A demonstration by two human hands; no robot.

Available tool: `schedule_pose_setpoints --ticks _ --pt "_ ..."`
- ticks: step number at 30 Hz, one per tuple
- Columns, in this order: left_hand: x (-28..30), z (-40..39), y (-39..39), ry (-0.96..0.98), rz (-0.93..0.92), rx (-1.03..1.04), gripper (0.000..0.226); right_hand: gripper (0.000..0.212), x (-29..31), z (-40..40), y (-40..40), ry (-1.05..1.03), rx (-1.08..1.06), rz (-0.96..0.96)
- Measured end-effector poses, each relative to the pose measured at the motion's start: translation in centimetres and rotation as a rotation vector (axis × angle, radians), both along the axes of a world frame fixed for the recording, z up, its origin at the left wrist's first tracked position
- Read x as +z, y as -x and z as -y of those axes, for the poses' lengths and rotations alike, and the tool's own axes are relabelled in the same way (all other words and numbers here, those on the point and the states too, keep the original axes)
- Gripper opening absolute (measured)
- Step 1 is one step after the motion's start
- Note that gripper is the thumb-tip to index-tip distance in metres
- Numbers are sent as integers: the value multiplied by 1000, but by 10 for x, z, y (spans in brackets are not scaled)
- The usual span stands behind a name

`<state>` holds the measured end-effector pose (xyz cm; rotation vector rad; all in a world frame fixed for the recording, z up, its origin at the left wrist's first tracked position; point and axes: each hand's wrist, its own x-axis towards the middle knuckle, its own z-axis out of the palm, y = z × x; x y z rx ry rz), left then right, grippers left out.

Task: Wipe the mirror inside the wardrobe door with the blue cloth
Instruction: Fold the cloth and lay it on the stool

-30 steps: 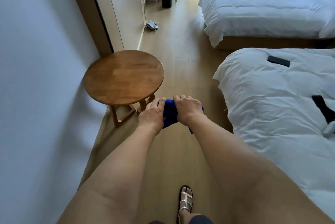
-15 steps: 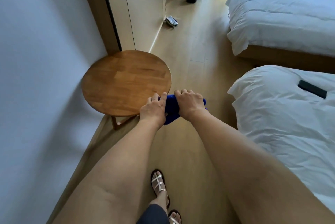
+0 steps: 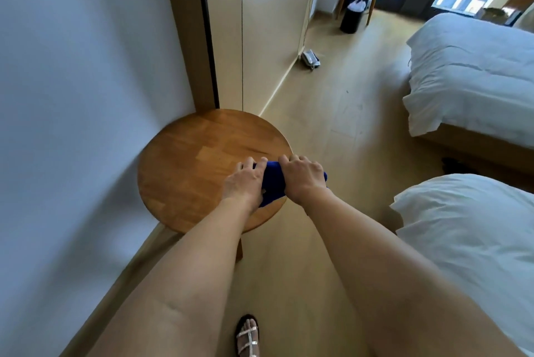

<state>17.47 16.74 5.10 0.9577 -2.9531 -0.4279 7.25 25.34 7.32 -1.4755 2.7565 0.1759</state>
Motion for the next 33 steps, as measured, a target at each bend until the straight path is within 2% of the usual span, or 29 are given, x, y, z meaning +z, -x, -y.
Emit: schedule_pose_setpoints --ticks 10,20,33 --pt "-11 44 79 -15 38 113 64 34 -18 59 92 2 140 -3" --pt "-16 48 169 -68 -38 458 60 31 -18 112 201 -46 497 -49" --pt "-40 56 187 -90 23 793 61 28 -48 165 223 -43 837 21"
